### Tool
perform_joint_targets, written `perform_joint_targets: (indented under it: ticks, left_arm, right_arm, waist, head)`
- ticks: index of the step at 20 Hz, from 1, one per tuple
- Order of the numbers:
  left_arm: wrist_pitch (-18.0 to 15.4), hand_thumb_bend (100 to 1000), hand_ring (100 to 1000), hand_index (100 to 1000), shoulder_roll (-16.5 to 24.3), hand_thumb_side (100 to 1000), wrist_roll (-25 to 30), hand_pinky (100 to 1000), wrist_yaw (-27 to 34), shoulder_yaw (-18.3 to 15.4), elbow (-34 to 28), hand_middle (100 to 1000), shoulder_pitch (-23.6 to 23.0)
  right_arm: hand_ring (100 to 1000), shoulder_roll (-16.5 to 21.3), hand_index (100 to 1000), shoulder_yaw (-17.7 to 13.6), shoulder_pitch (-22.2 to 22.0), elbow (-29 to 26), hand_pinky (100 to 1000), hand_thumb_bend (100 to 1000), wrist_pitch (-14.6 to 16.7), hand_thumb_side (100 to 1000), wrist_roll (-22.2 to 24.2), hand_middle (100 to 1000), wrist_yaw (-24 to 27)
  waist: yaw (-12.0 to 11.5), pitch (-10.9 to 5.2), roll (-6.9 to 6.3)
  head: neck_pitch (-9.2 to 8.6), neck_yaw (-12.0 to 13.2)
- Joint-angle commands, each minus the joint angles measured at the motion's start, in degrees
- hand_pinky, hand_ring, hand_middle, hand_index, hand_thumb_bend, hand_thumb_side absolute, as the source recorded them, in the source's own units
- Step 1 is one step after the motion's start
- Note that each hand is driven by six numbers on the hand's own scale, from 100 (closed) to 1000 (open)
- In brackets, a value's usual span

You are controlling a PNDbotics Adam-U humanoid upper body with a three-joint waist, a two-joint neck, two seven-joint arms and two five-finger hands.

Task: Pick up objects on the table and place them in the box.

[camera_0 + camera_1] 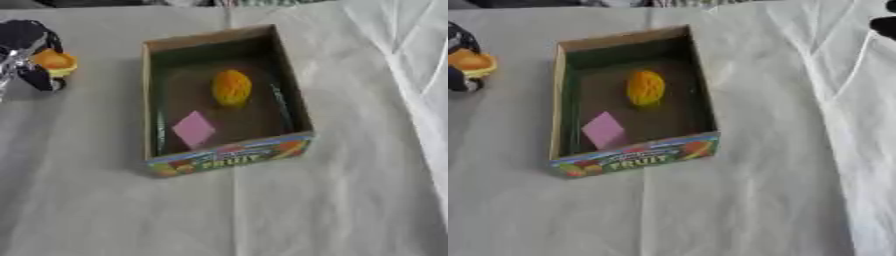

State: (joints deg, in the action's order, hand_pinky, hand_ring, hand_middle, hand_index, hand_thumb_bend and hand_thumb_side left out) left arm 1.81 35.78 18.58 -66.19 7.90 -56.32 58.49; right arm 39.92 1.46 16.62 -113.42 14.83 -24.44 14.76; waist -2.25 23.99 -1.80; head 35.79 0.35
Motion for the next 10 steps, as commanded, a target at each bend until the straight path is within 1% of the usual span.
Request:
perform_joint_targets:
  ticks: [1, 3, 4, 7, 10]
  left_arm:
    - [-0.8, 418, 665, 711, 2.3, 100, -0.1, 666, 0.7, 0.3, -3.8, 628, 0.7]
    - [-1.1, 360, 648, 700, 2.4, 100, -0.1, 656, 2.7, 0.4, -5.9, 614, 0.3]
    - [-1.2, 316, 640, 696, 2.3, 100, -0.1, 647, 4.6, 0.4, -7.2, 609, 0.1]
    - [-0.7, 253, 627, 688, 2.5, 100, 0.2, 634, 11.9, 0.7, -11.9, 602, -0.5]
    - [-0.2, 225, 624, 687, 2.8, 100, 1.3, 633, 17.8, 1.8, -17.2, 602, -1.1]
  right_arm:
    - [700, 0.9, 726, -0.5, 0.2, -1.2, 806, 100, 0.3, 751, 0.1, 702, 0.6]
    - [701, 0.9, 726, -0.6, 0.1, -1.2, 806, 100, 0.3, 748, 0.1, 702, 0.7]
    - [701, 0.9, 726, -0.6, 0.1, -1.2, 806, 100, 0.3, 746, 0.1, 703, 0.8]
    - [701, 0.9, 727, -0.6, 0.0, -1.2, 806, 100, 0.3, 742, 0.1, 703, 0.9]
    - [701, 1.0, 727, -0.7, 0.0, -1.2, 806, 100, 0.5, 739, 0.1, 702, 1.1]
  waist:
    - [-0.2, -1.95, 0.13]
    - [-0.3, -2.3, 0.17]
    - [-0.4, -2.5, 0.19]
    - [-0.6, -3.02, 0.25]
    - [-0.8, -3.52, 0.33]
  head:
    - [0.22, -0.2]
    - [0.34, -0.4]
    - [0.45, -0.5]
    - [0.75, -0.8]
    - [0.95, -0.8]
